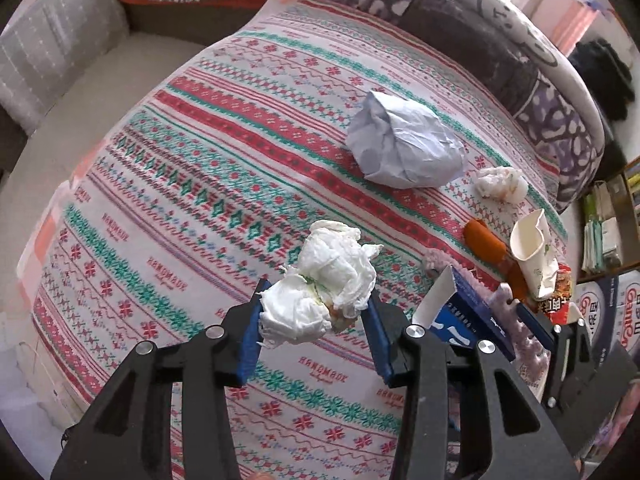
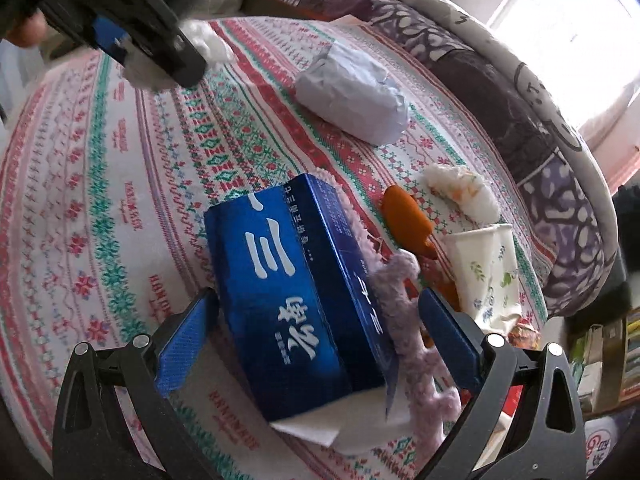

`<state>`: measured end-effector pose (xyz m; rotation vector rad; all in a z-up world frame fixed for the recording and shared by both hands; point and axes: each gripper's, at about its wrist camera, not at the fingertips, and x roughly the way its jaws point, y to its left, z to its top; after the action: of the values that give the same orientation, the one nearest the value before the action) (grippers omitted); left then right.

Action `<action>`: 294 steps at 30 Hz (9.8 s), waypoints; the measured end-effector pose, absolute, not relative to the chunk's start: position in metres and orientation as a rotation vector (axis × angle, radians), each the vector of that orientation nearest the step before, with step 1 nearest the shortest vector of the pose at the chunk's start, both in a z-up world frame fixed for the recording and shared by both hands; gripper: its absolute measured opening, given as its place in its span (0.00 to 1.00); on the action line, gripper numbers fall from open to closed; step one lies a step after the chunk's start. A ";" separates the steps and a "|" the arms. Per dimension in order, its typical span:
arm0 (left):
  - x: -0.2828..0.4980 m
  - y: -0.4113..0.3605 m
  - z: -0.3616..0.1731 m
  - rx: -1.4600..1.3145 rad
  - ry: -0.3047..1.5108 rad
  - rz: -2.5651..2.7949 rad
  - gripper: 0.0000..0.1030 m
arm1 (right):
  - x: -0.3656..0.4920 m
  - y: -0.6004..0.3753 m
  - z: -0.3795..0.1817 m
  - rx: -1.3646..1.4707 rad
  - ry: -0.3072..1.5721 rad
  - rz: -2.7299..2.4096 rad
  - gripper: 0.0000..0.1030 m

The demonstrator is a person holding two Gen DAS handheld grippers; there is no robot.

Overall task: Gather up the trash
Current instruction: 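Lift the tissues with the left tool while the right lifts the blue carton, then move both tools over the white bin and release tissues and carton inside, then grasp the white plastic comb piece with the left tool while the right grasps the red cup, then lift the comb piece with the left tool while the right carries the red cup toward the bin, then open both tools over the white bin to drop comb piece and red snack bag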

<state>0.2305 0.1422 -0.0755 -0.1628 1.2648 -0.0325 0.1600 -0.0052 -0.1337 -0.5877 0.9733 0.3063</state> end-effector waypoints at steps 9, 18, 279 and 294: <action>0.224 0.160 -0.073 -0.183 1.261 -0.016 0.43 | 0.188 -0.016 -0.137 -0.416 1.063 0.344 0.63; 0.221 0.164 -0.060 -0.212 1.205 -0.014 0.43 | 0.202 -0.024 -0.102 -0.188 1.022 0.338 0.53; 0.142 -0.056 0.016 -0.065 0.725 -0.229 0.42 | 0.103 -0.240 0.003 0.252 0.698 -0.301 0.47; 0.128 -0.119 0.003 0.010 0.763 -0.346 0.42 | 0.085 -0.307 -0.012 0.361 0.797 -0.421 0.48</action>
<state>0.1281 -0.1193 0.0028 0.0098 0.7632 -0.3463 0.0847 -0.3067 -0.0120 0.3610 0.7974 -0.4211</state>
